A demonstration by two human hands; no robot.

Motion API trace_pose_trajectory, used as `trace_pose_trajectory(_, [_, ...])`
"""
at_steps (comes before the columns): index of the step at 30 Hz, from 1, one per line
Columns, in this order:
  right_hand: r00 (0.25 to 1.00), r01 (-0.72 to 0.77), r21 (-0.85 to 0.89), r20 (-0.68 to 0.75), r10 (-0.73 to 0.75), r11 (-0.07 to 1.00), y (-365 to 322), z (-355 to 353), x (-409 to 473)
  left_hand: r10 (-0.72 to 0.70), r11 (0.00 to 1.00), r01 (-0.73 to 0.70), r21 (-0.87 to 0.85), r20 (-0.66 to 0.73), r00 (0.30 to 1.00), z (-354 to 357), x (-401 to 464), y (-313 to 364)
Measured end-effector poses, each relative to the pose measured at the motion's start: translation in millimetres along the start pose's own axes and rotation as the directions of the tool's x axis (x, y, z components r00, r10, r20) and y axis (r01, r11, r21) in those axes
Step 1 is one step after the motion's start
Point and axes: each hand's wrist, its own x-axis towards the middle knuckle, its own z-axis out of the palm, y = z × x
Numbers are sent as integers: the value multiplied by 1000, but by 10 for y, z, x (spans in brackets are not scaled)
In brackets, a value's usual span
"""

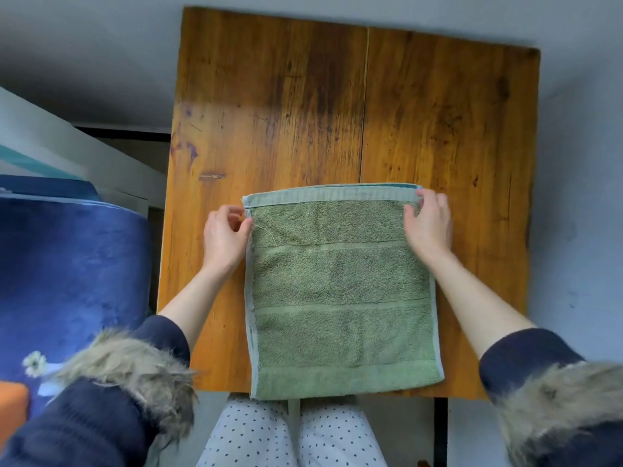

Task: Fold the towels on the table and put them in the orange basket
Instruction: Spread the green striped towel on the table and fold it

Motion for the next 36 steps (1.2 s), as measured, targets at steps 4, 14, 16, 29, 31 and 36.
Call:
trace_pose_trajectory(4, [989, 103, -139, 117, -87, 985, 82, -29, 319, 39, 999, -39, 5, -18, 999, 12, 189, 94])
trace_pose_trajectory(14, [986, -98, -54, 128, 104, 994, 160, -65, 475, 62, 991, -65, 115, 35, 997, -38, 387, 156])
trace_pose_trajectory(16, [995, -27, -45, 91, 32, 999, 170, -93, 469, 70, 989, -74, 131, 37, 997, -31, 389, 152])
trace_pose_trajectory(29, [923, 35, 27, 383, -43, 999, 118, -197, 680, 61, 968, -104, 230, 185, 981, -84, 474, 261])
trace_pose_trajectory(31, [933, -8, 93, 359, -26, 996, 135, -255, 667, 52, 975, -97, 202, 217, 975, -147, 450, 291])
trace_pose_trajectory(36, [951, -106, 335, 311, -3, 936, 157, -599, 500, 7, 1000, -7, -3, 292, 956, -482, 339, 380])
